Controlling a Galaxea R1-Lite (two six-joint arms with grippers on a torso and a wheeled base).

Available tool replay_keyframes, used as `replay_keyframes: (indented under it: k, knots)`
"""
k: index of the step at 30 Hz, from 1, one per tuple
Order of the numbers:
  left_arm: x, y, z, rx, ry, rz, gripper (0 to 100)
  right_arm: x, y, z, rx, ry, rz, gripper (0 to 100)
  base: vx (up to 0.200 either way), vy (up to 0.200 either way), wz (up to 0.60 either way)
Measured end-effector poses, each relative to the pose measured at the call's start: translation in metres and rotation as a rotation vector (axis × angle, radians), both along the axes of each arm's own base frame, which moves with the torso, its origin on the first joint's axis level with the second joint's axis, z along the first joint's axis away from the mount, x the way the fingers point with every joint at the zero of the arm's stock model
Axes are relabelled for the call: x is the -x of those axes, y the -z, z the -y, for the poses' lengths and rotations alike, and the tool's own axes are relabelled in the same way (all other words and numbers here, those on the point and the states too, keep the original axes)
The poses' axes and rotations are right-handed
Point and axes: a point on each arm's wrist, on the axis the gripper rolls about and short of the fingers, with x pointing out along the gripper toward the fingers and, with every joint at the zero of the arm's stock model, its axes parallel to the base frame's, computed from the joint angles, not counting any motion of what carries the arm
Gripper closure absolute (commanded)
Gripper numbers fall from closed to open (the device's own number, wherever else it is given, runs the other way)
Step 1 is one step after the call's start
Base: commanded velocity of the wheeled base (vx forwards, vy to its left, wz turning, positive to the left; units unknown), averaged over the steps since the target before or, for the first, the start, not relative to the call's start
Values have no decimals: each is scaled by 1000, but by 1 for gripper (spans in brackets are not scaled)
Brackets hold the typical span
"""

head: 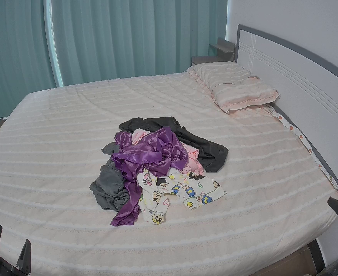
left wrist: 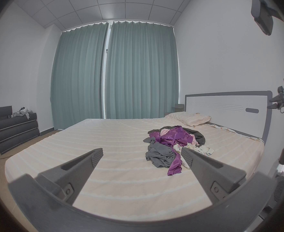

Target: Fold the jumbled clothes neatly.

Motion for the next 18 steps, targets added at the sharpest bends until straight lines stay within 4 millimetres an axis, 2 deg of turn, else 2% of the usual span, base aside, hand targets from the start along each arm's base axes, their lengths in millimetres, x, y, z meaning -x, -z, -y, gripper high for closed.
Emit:
replay_keyframes:
  k: [5, 10, 18]
  knots:
    - [0, 0, 0, 1, 1, 0, 0, -44, 0, -6, -69, -34, -113, 0, 0, 0, 0]
    - [0, 0, 0, 3, 2, 1, 0, -95, 11, -14, -141, -46, -241, 0, 0, 0, 0]
    - [0, 0, 0, 5, 3, 0, 0, -178, 53, -29, -233, -13, -460, 0, 0, 0, 0]
